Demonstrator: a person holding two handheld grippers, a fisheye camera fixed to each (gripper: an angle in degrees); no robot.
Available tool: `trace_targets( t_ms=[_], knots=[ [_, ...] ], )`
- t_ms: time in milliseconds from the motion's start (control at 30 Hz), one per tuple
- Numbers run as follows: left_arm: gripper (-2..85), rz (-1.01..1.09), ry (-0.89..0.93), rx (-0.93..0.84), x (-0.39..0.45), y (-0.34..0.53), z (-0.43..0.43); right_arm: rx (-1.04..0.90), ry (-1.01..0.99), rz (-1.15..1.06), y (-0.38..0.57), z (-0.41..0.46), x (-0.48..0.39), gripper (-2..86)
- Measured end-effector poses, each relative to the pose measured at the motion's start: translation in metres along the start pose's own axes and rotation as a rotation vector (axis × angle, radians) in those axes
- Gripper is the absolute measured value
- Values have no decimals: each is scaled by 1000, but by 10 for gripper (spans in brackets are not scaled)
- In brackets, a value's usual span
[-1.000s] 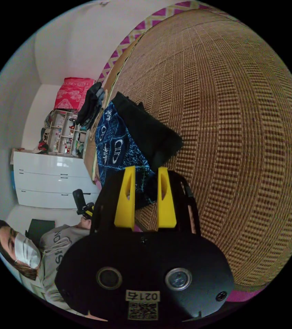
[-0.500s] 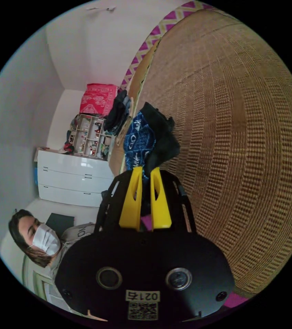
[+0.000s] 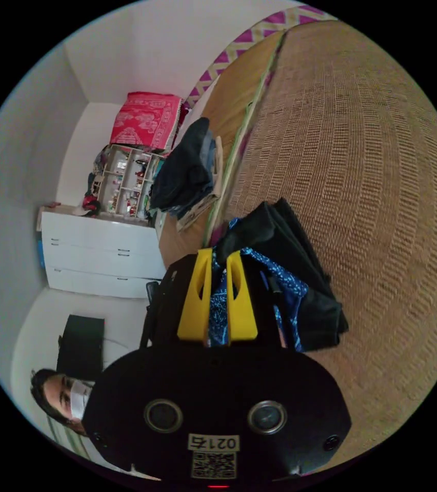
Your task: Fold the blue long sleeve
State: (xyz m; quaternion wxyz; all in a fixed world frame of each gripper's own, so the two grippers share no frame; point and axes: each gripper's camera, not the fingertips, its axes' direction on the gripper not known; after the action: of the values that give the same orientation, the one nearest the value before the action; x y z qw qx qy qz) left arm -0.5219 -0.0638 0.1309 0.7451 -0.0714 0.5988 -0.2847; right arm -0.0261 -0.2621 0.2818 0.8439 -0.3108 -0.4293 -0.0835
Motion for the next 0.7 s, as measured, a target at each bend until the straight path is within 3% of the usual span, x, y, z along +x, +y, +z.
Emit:
trace_targets(
  t_ms=[133, 233, 367, 500, 700],
  knots=[
    [35, 35, 18, 110, -7, -5, -29, 60, -33, 17, -11, 22, 10, 102],
    [25, 181, -92, 150, 20, 6, -48, 38, -62, -142, 9, 21, -19, 98],
    [46, 360, -349, 45, 53, 0, -23, -88, 62, -416, 62, 64, -87, 77],
    [126, 300, -377, -43, 42, -19, 5, -143, 227, -546, 108, 127, -128, 83],
    [117, 260, -497, -7, 29, -26, 7, -93, 347, -632, 154, 154, -153, 90]
  ],
)
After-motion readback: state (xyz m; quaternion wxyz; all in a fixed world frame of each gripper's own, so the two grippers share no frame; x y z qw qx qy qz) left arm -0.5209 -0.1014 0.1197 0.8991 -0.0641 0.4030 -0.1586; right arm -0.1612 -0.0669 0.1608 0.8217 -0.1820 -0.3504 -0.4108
